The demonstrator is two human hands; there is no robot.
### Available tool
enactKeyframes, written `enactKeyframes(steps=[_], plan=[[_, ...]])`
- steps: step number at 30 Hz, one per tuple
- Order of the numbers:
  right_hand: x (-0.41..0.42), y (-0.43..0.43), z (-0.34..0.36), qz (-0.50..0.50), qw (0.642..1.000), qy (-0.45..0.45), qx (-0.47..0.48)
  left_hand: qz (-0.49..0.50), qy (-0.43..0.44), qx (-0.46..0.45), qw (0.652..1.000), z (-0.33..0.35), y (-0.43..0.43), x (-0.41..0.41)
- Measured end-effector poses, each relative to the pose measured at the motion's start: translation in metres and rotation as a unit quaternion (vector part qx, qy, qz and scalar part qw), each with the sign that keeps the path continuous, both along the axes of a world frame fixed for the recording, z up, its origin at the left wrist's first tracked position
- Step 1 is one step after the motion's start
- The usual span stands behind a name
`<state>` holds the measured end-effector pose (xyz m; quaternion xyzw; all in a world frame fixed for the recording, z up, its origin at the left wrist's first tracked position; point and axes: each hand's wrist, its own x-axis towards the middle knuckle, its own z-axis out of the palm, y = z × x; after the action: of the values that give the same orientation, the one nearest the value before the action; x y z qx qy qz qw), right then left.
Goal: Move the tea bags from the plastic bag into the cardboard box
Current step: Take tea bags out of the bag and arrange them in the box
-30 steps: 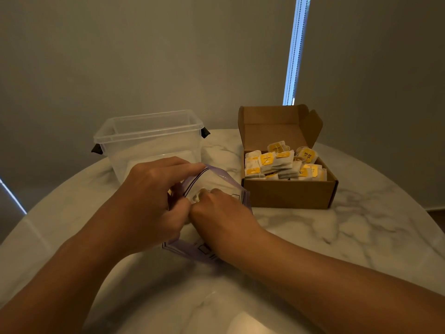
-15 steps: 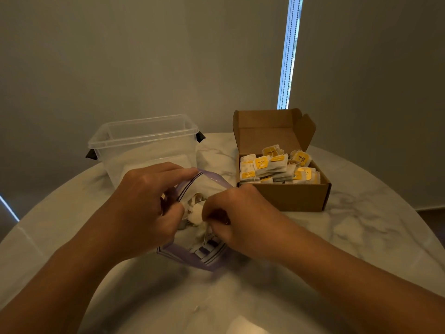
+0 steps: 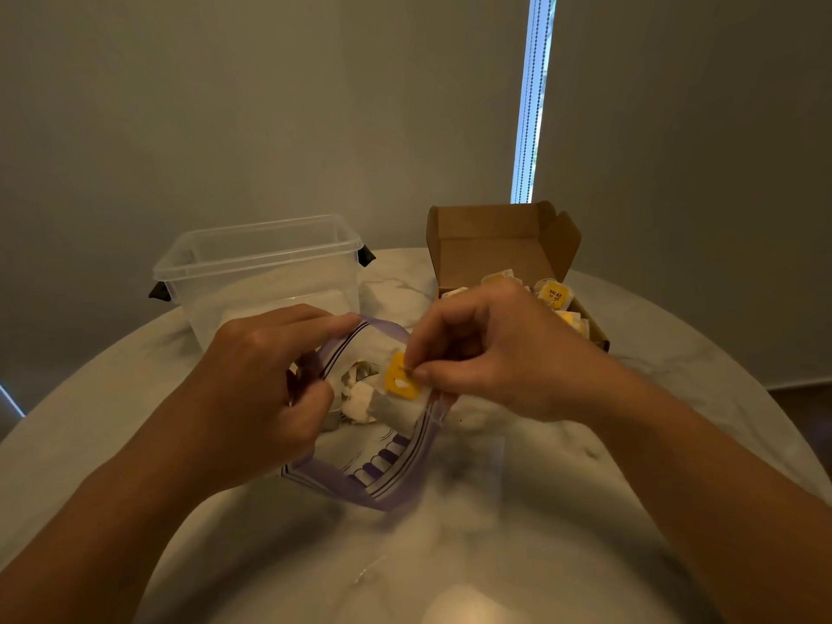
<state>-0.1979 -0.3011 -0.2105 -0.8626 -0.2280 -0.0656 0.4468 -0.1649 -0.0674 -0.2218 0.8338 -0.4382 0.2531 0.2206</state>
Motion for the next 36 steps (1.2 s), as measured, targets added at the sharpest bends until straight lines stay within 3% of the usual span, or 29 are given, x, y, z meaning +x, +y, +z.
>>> enactKeyframes(steps=[6, 10, 14, 24, 29, 36], plan=[[0.01, -0.044, 0.017, -0.052, 0.994, -0.044, 0.087, -0.001, 0.004, -0.009, 1.0, -0.001, 0.002, 0.002], [0.031, -0.072, 0.02, -0.125, 0.986, -0.066, 0.084, -0.007, 0.0, -0.006, 1.0, -0.002, 0.003, 0.004], [0.051, -0.083, 0.022, -0.171, 0.982, -0.066, 0.033, -0.009, -0.004, -0.004, 1.0, -0.002, 0.002, 0.005], [0.096, -0.058, 0.032, -0.115, 0.982, 0.01, -0.152, -0.026, -0.003, -0.021, 0.999, 0.0, 0.002, 0.004], [0.121, -0.052, 0.016, -0.169, 0.938, -0.061, -0.297, -0.019, -0.001, -0.007, 1.0, 0.0, 0.002, 0.004], [0.09, -0.044, 0.007, -0.197, 0.925, -0.172, -0.276, -0.003, -0.005, -0.003, 1.0, 0.001, 0.004, 0.004]])
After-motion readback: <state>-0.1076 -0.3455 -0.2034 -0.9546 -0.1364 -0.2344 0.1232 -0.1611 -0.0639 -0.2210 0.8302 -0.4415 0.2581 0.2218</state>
